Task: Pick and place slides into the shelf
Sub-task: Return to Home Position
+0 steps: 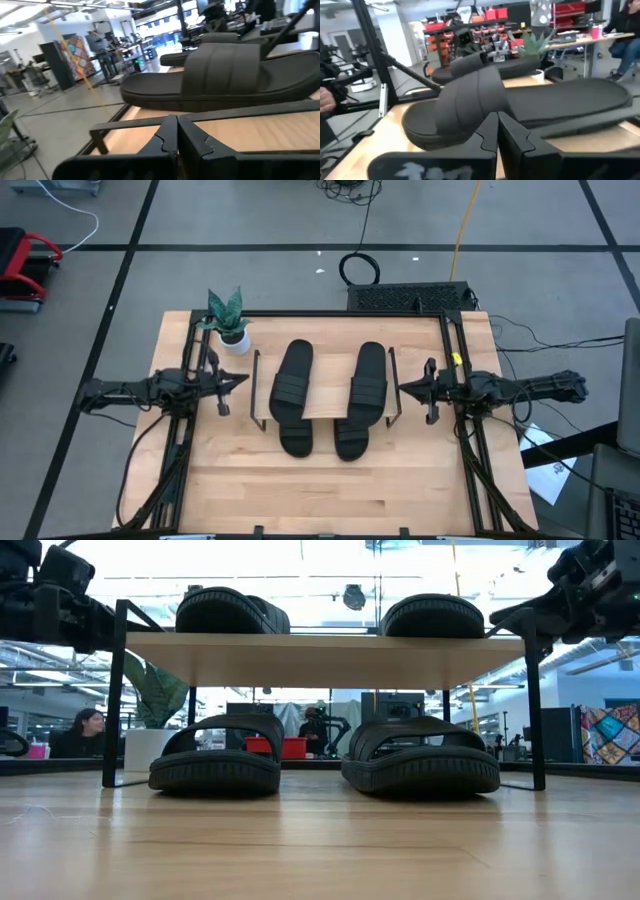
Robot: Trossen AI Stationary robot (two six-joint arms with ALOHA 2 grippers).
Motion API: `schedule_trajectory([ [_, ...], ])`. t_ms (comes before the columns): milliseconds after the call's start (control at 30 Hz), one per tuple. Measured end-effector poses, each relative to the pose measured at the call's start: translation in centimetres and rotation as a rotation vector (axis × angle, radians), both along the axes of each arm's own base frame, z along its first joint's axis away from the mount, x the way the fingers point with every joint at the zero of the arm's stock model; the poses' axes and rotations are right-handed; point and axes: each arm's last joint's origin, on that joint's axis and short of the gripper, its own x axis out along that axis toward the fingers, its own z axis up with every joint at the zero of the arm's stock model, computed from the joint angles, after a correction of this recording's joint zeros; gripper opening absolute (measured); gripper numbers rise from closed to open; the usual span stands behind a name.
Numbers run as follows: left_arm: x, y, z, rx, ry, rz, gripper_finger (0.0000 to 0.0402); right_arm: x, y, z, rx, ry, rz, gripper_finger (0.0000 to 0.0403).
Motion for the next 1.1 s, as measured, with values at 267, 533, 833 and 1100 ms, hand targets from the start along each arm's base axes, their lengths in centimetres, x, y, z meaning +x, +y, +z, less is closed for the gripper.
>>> schedule_trajectory([
  [267,0.0,-0.4,0.0,0.006,0.004,-0.043,0.0000,-0.4,0.1,-0.5,0.036,-0.051,0.041,0.0000],
  [533,0.0,-0.4,0.0,-0.053,-0.009,-0.023,0.0000,-0.8,0.3,-0.2,0.001,-0.092,0.063,0.0000],
  [833,-0.4,-0.4,0.8,-0.015,0.052,-0.042,0.0000,-1.0,1.2,-0.1,-0.034,-0.106,0.159,0.0000],
  [1100,-0.9,-0.7,2.9,0.030,0.009,-0.170,0.0000,-1.3,1.3,0.0,-0.097,-0.128,0.180,0.0000],
])
